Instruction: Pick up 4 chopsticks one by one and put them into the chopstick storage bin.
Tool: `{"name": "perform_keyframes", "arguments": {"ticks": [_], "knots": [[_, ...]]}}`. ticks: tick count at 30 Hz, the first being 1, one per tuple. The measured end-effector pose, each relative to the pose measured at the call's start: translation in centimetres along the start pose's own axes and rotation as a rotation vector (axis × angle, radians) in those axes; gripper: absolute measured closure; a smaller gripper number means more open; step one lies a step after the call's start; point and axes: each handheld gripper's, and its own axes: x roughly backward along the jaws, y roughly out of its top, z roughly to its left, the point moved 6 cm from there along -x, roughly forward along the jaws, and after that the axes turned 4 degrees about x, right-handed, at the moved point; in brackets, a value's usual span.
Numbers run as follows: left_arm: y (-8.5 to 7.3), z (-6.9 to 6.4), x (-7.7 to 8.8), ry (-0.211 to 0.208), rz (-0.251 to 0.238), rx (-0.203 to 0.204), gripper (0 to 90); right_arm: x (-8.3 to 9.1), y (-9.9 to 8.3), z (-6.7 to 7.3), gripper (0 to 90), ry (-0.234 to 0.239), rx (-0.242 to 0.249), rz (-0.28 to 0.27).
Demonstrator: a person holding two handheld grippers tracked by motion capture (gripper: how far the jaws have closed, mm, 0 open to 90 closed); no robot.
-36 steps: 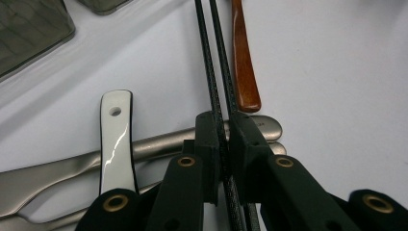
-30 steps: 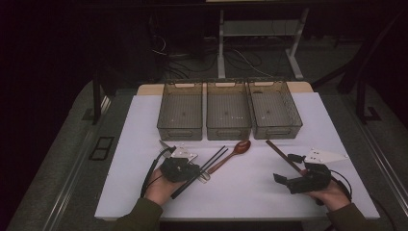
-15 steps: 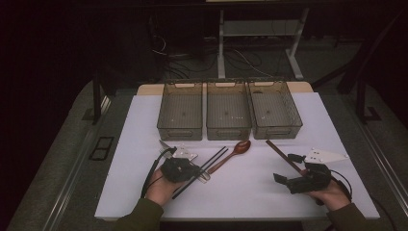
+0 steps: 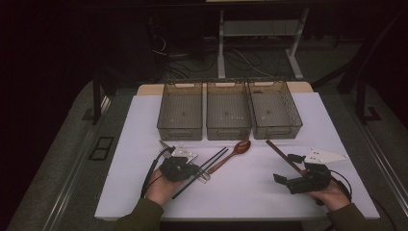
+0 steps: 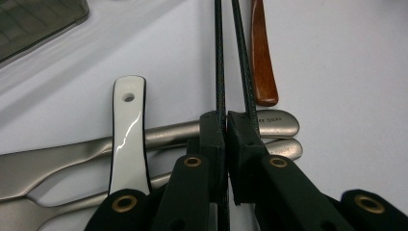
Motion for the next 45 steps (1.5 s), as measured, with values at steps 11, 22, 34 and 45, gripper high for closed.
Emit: {"name": "perform_keyframes", "arguments": {"ticks": [11,22,34,45], "knots": [[0.3,-0.1,0.2,-0.013,-0.027,0.018,84.8,-0.3,-0.6,0.1,3.8,0.008,-0.003,0.007],[0.8,-0.5,0.7,-0.037,-0.056,0.019,84.8,-0.7,-1.3,0.1,3.8,0.017,0.007,0.028],[1.6,-1.2,1.5,-0.064,-0.085,0.01,84.8,-1.1,-1.6,0.1,3.8,0.016,0.014,0.05],[2.3,-1.2,2.2,-0.099,-0.107,-0.014,84.8,-1.1,-1.6,0.2,3.8,0.026,0.003,0.049]]}}
